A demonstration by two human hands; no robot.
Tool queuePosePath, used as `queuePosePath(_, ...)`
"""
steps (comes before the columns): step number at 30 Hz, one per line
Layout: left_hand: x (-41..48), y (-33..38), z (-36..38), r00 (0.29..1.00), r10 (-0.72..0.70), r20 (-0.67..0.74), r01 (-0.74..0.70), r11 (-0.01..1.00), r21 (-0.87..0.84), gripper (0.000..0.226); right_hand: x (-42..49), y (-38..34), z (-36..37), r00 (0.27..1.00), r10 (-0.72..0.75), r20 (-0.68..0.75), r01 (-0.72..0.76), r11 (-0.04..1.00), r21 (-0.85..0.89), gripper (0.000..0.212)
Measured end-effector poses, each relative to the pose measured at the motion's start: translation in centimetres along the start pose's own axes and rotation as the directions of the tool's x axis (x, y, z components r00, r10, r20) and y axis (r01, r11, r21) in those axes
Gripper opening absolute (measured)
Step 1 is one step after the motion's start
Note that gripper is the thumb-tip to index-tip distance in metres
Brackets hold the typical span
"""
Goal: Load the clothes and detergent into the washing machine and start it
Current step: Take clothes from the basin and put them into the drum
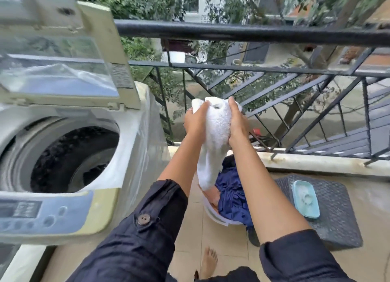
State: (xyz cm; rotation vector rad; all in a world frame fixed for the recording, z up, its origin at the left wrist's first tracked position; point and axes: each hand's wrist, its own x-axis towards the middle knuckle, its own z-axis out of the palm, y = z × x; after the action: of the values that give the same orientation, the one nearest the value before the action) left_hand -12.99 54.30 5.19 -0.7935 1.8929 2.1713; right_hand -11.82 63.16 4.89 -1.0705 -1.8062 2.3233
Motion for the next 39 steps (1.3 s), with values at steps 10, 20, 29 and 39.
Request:
queuePosePath(10, 3.7, 8.4, -13.8, 0.999, 0.023, -0.028, -0.027, 0.989, -0.142, 0.068, -6.0, -0.2, 14.8, 0.99, -0.063, 0.123, 0.064, 0.998, 0.0, 0.065)
queuePosePath(20, 5.4, 15.7, -30.6, 0.99, 0.119, -0.077, -0.132, 0.974, -0.185, 0.032, -13.0, 2.7, 31.3, 0.961, -0.105, 0.258, 0.097, 0.994, 0.044, 0.06)
queuePosePath(29, 7.7, 15.6, -40.6, 0.972, 0.139, -0.187, -0.178, 0.961, -0.211, 0.055, -16.9, 7.9, 39.3, 0.935, -0.038, 0.354, 0.042, 0.999, -0.004, 0.064)
queuePosePath(39, 10.2, 9.3, -43.6, 0.964, 0.056, -0.262, -0.066, 0.997, -0.03, 0.068, -15.5, 14.1, 40.1, 0.954, 0.056, 0.294, -0.003, 0.984, -0.176, 0.025)
